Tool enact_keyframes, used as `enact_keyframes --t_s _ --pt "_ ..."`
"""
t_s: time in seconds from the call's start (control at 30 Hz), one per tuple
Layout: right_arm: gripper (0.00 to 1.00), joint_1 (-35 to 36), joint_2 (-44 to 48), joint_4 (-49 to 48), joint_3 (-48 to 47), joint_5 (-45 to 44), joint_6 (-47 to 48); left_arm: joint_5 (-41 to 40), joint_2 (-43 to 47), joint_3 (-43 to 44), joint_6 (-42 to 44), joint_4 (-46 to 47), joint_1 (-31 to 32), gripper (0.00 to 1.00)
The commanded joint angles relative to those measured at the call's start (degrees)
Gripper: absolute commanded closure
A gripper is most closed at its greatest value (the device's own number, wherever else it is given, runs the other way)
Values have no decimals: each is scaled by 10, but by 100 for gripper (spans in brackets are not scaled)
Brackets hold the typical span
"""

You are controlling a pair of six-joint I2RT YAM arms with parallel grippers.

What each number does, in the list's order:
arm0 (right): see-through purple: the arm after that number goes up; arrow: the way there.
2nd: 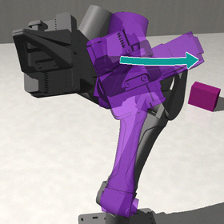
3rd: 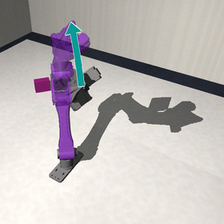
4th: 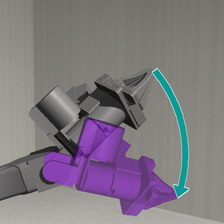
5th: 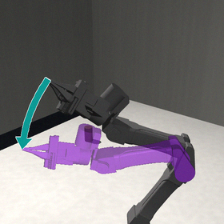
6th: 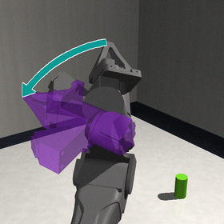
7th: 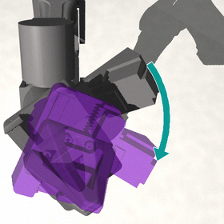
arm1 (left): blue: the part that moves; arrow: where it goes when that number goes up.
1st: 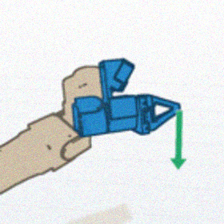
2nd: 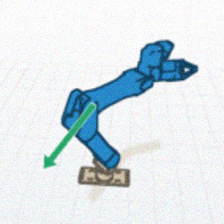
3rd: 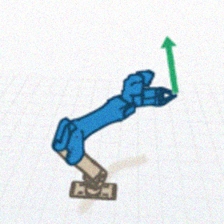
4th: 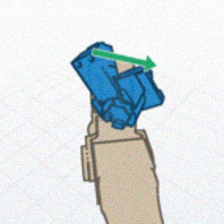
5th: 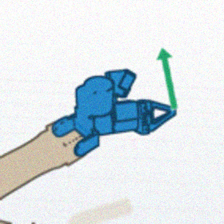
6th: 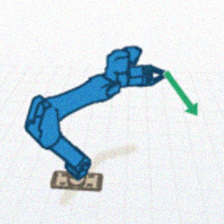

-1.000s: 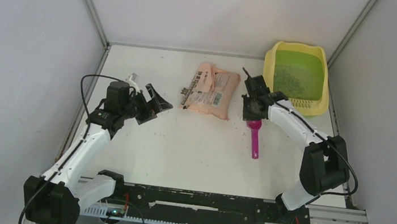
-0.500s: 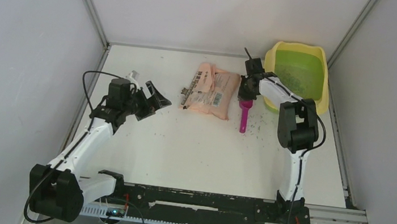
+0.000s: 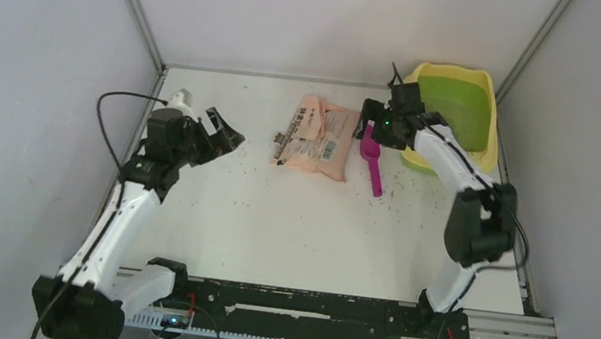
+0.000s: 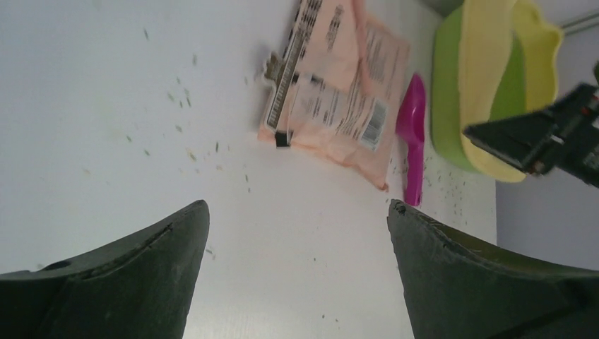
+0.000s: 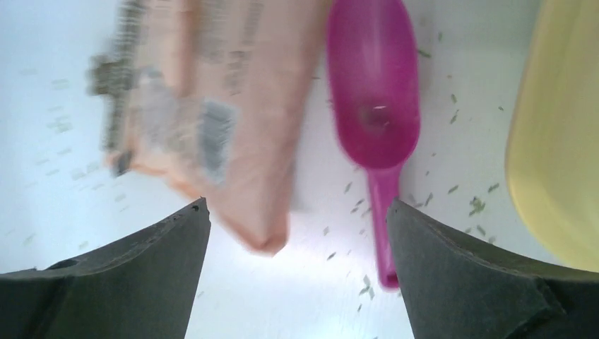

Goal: Fill the litter box with clean litter
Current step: Place the spatula at the center of the board, then reset both arms

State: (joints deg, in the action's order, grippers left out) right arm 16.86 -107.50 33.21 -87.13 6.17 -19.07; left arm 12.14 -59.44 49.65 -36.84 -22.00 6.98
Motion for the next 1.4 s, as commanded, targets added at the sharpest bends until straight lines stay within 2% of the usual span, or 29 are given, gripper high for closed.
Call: enact_keyframes --t_s 0.0,0.07,0.13,0.27,0.33,0.4,0.47,0.53,0.63,0.73,0.83,0.97,1.0,1.1,1.17,1.23,1.37 --pt "1 20 197 -76 26 44 36 -109 116 87 69 -20 -4 0" --pt "1 22 259 -105 45 62 52 -119 165 98 102 -18 -4 0" --pt "1 -2 324 -138 89 61 55 -164 222 95 133 -13 -4 0" --pt "1 -93 467 -231 242 61 47 -341 305 60 158 -40 -4 0" --pt "1 -119 538 -258 327 31 59 -404 338 3 174 -36 -5 0" --pt "1 -130 592 -281 412 -41 52 -426 375 -84 201 23 -4 0" --pt "1 -130 642 -341 506 -71 50 -420 407 -180 233 110 -5 0" --pt "1 -123 687 -394 593 -138 41 -413 421 -266 258 195 -4 0" --pt "1 -127 728 -483 689 -193 46 -403 408 -335 240 287 -27 0" --pt "1 -123 716 -557 744 -227 74 -400 339 -389 267 423 -28 0" --pt "1 -129 669 -632 776 -242 92 -424 217 -394 280 494 -30 0" --pt "1 -138 545 -746 786 -239 106 -409 62 -405 287 630 -44 0" --pt "1 -143 519 -770 785 -234 108 -391 45 -392 300 621 -45 0" --pt "1 -162 456 -834 787 -208 104 -372 9 -387 303 676 -64 0" --pt "1 -164 433 -823 766 -216 106 -344 -7 -372 288 672 -97 0" --pt "1 -164 403 -852 762 -205 116 -310 -25 -358 295 666 -115 0" --pt "1 -164 346 -911 766 -193 118 -248 -60 -381 293 751 -151 0"
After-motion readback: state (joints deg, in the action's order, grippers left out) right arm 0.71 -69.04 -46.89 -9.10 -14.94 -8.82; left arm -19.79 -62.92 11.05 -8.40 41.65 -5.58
